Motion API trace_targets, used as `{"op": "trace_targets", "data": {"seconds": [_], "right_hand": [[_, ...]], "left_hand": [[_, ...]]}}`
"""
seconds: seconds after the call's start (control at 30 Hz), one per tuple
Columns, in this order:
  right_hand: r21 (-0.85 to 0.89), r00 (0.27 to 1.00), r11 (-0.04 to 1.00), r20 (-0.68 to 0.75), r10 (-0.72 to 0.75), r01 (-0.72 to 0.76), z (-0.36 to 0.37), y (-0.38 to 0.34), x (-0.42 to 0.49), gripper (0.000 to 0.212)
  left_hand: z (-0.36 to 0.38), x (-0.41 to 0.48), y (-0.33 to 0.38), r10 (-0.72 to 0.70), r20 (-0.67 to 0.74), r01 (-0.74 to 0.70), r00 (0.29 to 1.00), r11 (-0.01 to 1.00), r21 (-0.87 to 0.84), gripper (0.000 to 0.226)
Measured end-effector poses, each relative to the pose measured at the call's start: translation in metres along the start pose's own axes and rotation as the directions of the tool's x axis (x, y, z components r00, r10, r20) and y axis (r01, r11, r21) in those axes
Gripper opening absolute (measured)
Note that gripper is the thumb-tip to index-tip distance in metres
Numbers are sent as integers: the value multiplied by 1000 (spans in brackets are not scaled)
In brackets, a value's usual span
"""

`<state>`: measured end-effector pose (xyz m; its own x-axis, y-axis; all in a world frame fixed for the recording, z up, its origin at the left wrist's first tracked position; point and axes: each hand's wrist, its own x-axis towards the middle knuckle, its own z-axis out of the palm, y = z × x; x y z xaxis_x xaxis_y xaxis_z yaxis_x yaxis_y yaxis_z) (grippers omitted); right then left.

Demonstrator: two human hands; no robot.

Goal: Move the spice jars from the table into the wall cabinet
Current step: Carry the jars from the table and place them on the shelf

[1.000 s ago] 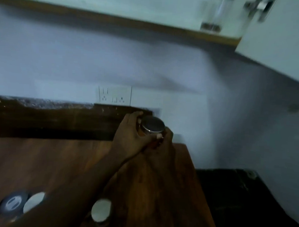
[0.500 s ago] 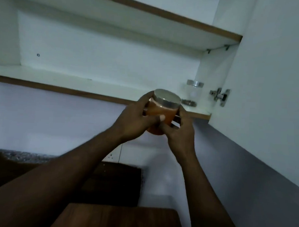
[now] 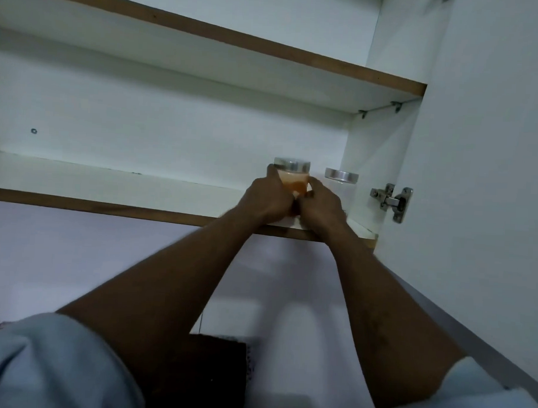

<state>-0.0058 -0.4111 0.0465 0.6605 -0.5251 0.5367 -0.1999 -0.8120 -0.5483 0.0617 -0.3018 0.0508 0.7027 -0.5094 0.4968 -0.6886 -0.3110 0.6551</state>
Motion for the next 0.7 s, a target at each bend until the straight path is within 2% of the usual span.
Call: {"op": "trace_targets", "data": {"seconds": [0.13,0.2,0.3,0.37,0.4,0.47,0.53,0.6,0.7], "right_hand": [[-32,994,997,-94,61,-64,7,9,12,46],[-31,976,992,-186,115,-123,11,12,16,44],[-140,961,974,-238,143,-179,19,10,17,42],[-182,956,967,-264,129,-180,21,8,14,43],[-174,951,968,-282,125,-179,21,7,11,41],[-134,947,982,-309,84,-131,19,5,4,29],[-22,948,999,-317,34,-44,17,2,-9,14],[107,937,992,-348,-22,63,19,-4,-32,10],[140,871,961,-468,-149,239,31,-5,-76,8]], "left_hand": [[13,16,-4,7,122,-22,992,992,121,89],[20,20,-7,65,140,-94,988,973,209,70],[27,22,-12,187,237,-264,953,896,357,17],[26,21,-13,211,275,-310,938,866,391,11],[24,18,-13,222,278,-321,935,862,392,15],[20,8,-13,274,231,-345,933,863,370,23],[15,-11,-12,313,95,-327,945,902,283,21],[10,-36,-13,348,-37,-333,937,919,209,28],[5,-84,-30,437,-143,-421,888,898,129,39]]}}
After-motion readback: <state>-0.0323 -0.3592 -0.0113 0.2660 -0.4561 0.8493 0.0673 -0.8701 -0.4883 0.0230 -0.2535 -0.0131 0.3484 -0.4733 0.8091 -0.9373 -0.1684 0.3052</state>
